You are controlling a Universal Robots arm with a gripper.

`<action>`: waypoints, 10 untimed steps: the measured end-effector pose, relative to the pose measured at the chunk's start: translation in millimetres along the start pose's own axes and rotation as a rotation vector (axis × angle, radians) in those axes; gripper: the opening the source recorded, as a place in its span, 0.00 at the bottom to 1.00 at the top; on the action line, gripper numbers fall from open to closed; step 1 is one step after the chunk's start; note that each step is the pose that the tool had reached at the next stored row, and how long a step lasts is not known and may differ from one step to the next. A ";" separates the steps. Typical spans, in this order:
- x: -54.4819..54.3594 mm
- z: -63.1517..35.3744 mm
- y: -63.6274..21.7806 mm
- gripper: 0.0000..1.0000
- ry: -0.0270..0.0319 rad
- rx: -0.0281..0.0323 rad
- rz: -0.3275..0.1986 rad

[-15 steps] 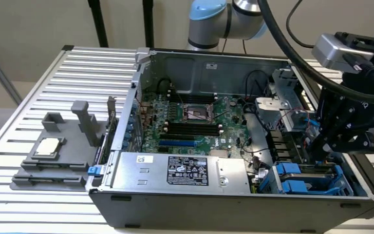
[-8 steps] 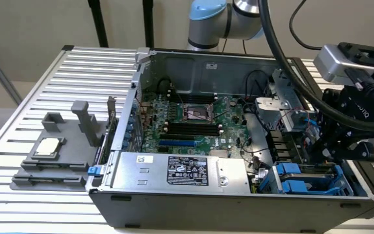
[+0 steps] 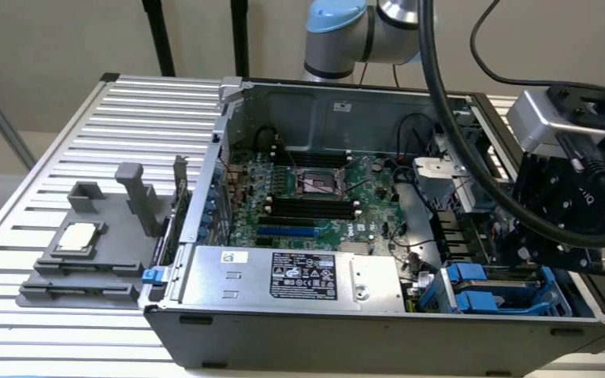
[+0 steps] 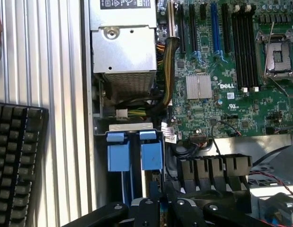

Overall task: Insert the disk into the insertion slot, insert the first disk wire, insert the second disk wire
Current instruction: 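Insert the second disk wire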

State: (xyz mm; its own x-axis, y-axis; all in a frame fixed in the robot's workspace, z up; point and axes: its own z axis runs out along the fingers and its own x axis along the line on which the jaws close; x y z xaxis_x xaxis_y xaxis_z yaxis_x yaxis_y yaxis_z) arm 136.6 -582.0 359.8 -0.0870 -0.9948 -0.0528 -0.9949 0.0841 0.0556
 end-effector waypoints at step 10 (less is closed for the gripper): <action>5.2 12.0 -0.5 0.16 -0.0406 0.0057 -0.006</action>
State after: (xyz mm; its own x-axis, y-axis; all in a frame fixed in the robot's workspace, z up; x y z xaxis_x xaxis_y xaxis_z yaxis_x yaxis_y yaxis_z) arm 136.0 -586.5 347.6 -0.0824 -0.9922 -0.0936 -0.9957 0.0781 0.0495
